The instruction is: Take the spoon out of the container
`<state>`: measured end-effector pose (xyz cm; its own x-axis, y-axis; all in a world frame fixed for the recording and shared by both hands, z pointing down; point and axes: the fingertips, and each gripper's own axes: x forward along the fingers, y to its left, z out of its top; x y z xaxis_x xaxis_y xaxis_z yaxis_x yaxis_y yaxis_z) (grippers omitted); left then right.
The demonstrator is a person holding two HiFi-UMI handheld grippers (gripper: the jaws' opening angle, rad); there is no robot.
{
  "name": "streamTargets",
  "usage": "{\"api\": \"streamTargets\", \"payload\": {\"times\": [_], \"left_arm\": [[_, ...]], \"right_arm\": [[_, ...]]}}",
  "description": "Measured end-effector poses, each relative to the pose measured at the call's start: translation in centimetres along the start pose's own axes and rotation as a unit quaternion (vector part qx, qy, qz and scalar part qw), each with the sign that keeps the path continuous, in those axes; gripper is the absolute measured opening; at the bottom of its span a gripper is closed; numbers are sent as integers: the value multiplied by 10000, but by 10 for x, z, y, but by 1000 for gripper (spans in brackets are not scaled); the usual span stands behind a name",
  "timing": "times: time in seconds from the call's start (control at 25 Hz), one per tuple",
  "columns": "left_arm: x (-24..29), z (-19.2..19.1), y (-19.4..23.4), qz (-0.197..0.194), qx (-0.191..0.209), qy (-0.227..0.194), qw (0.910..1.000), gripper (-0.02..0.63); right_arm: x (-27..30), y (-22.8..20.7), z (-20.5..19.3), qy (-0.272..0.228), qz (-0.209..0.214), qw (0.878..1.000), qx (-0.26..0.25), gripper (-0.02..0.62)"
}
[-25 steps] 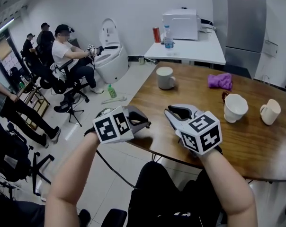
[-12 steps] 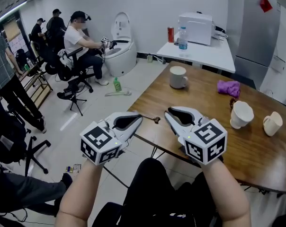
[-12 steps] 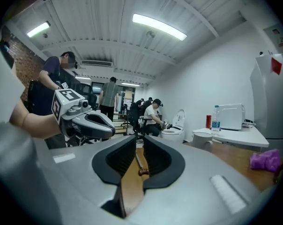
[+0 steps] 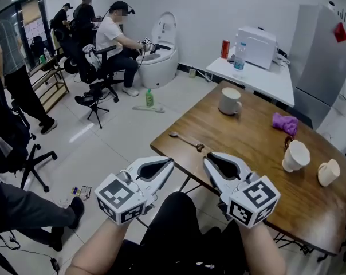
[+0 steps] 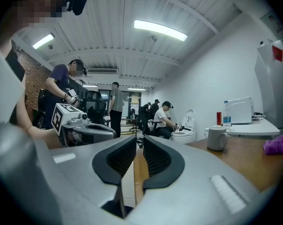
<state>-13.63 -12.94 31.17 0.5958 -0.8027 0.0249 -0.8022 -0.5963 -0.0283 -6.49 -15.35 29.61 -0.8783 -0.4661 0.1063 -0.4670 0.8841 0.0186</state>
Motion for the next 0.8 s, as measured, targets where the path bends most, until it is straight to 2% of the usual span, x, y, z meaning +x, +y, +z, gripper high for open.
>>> {"api": "streamTargets", "payload": {"times": [0.16,0.32,0.6,0.8], "left_arm": [[-23,-19,-3,302,-153,-35,9994,12],[-45,-40,-13,388,-178,45,9991,12],[-51,-61,-53,110,-285,74,9995,12],[-43,-65,-89,-268,-298,-4,9992,12]], "right_arm": [[-6,30,-14,59,260,9996,32,46],[-12,62,-30,137,475,9988,-42,43],[-28,88,-53,214,504,9984,-110,37],[-50,91,-70,163,233,9995,96,29]]}}
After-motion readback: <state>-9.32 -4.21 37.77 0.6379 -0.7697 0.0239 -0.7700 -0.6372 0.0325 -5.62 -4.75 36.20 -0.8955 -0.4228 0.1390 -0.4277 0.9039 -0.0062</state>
